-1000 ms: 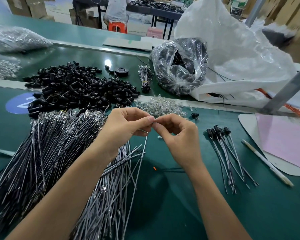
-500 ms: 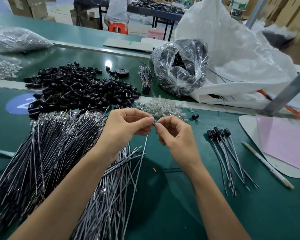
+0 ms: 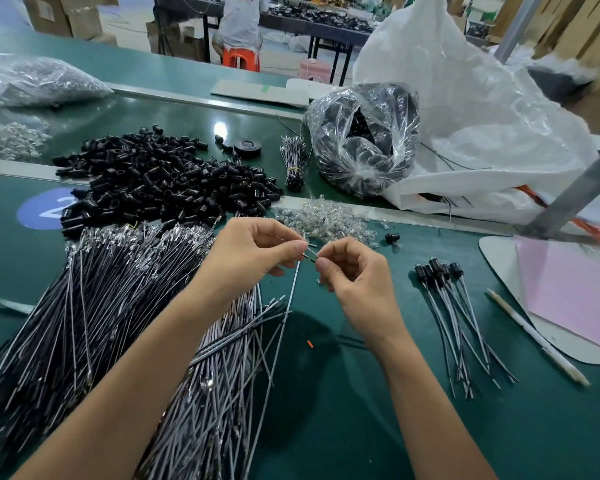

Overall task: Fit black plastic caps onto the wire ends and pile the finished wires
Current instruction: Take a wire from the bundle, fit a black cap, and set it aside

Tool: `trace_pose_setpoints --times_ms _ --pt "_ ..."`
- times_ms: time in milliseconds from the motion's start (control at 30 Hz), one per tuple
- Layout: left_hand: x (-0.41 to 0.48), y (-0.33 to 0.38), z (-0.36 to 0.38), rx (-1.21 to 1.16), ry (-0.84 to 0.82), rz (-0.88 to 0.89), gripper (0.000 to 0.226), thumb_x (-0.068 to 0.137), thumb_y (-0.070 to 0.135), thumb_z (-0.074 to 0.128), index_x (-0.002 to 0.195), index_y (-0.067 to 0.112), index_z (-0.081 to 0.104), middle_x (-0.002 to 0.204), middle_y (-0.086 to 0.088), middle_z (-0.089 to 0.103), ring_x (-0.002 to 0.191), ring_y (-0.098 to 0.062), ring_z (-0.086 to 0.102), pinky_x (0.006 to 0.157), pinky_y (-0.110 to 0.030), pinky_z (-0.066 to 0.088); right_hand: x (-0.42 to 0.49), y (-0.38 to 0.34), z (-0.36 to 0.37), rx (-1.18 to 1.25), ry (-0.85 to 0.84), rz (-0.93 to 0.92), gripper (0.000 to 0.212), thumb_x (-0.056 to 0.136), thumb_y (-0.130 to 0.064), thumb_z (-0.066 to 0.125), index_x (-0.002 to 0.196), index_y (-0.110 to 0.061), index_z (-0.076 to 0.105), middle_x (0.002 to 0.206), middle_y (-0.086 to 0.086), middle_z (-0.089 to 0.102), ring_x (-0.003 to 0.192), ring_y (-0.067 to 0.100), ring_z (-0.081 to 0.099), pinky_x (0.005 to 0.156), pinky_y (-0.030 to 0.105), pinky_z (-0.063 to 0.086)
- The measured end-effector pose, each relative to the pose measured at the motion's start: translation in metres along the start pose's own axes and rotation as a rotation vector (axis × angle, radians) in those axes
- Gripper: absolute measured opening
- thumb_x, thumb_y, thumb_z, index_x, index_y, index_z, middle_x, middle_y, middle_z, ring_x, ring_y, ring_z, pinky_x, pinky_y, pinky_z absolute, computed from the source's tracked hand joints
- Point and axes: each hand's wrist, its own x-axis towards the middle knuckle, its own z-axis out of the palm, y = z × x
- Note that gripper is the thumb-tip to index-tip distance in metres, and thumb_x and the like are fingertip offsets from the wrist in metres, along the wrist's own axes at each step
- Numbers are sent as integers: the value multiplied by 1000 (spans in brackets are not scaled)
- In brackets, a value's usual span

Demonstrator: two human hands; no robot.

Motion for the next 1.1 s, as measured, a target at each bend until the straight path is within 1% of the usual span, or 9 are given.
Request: trace_pose_setpoints --times_ms 100,200,367,433,567,733,800,900,1100 --pt "20 0 -19 463 173 72 6 83 14 76 87 18 75 75 2 73 71 -15 68 70 -25 55 1 5 1 -94 74 26 27 87 -3 69 73 -25 64 65 -9 65 64 21 64 62 28 54" --pt "45 -1 -30 791 247 87 19 87 6 66 101 18 73 93 -3 73 87 -21 67 85 -35 55 2 7 0 -172 134 26 26 87 -3 69 74 -25 63 67 -10 65 62 8 61 61 17 51" --pt "79 -8 -10 956 83 127 36 88 -4 56 116 16 69 113 -10 69 104 -30 64 92 -44 52 1 7 -1 -193 182 27 21 88 -4 68 77 -21 64 69 -10 64 61 0 57 60 13 48" --pt "87 -11 0 1073 22 135 34 88 -2 57 115 14 69 114 -13 67 100 -34 63 86 -44 53 1 6 -1 -195 183 25 19 88 -4 68 78 -20 64 69 -9 65 62 1 58 60 13 48" --pt "96 -14 7 1173 59 81 30 84 -2 56 109 7 68 109 -17 64 95 -37 62 75 -41 50 1 6 -3 -197 187 24 17 88 -4 67 80 -18 65 71 -9 65 63 0 57 61 11 46" --pt "100 -11 3 1073 0 91 34 84 5 63 117 10 66 115 -13 62 107 -33 59 91 -43 50 2 3 -2 -188 192 14 19 88 -3 67 79 -18 64 68 -10 64 60 -2 57 58 9 44" --pt "95 -8 1 926 29 154 30 88 6 62 117 11 68 106 -9 60 97 -25 58 89 -30 48 1 2 -3 -185 195 0 19 88 -3 68 79 -19 64 68 -11 63 60 -2 57 58 9 44" --pt "71 4 0 468 42 89 18 88 6 66 99 17 74 79 0 62 69 -9 55 63 -12 44 1 -1 -4 -154 202 -21 19 87 -4 69 79 -21 64 68 -10 64 61 -2 57 60 10 45" --pt "6 9 -6 -345 -12 -132 17 77 -1 70 92 5 71 83 -7 75 76 -14 72 62 -17 55 -2 -13 -5 -41 150 -71 23 85 -3 71 78 -24 66 69 -9 67 64 4 61 63 15 49"
